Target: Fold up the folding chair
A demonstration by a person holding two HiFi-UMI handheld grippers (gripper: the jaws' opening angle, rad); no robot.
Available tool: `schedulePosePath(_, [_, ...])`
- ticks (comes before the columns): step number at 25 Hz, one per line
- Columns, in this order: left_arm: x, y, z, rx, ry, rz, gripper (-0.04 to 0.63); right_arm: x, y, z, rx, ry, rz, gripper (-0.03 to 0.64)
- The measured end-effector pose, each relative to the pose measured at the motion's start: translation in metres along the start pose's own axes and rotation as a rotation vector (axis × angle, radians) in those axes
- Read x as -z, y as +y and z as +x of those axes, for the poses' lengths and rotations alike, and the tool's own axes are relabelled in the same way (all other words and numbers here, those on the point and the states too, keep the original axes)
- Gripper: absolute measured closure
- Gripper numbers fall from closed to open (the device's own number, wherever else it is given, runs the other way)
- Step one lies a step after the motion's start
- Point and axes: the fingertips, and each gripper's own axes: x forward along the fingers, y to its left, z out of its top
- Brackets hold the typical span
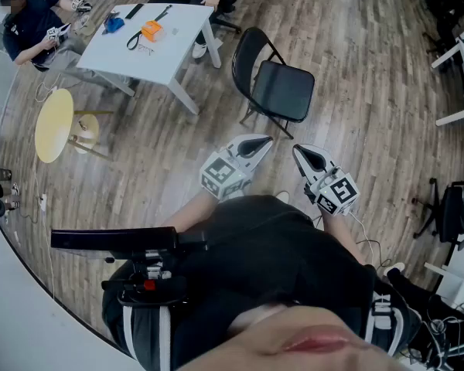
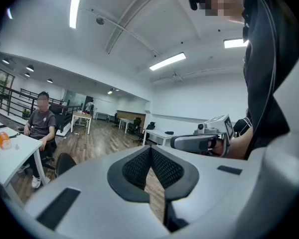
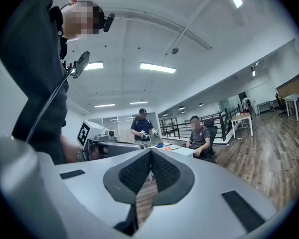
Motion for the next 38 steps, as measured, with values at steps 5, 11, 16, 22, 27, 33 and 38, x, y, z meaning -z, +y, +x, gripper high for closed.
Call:
schedulePosePath(5, [0.001, -0.003, 0.002, -0.005, 0.003, -0.008, 0.591, 0.001, -0.001, -0.002, -0.002, 0.003, 0.002, 0.607])
schedulePosePath(11, [0.001, -0.003, 0.001, -0.007, 0.008, -0.023, 0.591, 0.000, -0.002, -0.002, -0.003, -0.016, 0.012, 0.606])
schedulePosePath(16, [0.000, -0.007, 0.001, 0.020, -0.006, -0.027, 0.591, -0.003, -0.001, -0.003, -0.003, -0.040, 0.018, 0.606])
schedulePosePath(22, [0.003, -0.005, 0.000, 0.013, 0.003, -0.026, 0.591, -0.002, 0.003, -0.004, -0.021, -0.044, -0.003, 0.607])
schedulePosePath(27, [0.006, -0.021, 0.008, 0.008, 0.013, -0.009, 0.591, 0.001, 0.000, -0.020, -0.035, -0.050, -0.001, 0.607])
schedulePosePath(33, [0.008, -0.032, 0.018, 0.003, 0.026, -0.005, 0.591, 0.000, 0.000, -0.028, -0.072, -0.052, -0.012, 0.607])
schedulePosePath(38, [0.010, -0.040, 0.031, -0.017, 0.038, 0.007, 0.591, 0.002, -0.007, -0.040, -0.099, -0.047, -0.013, 0.607])
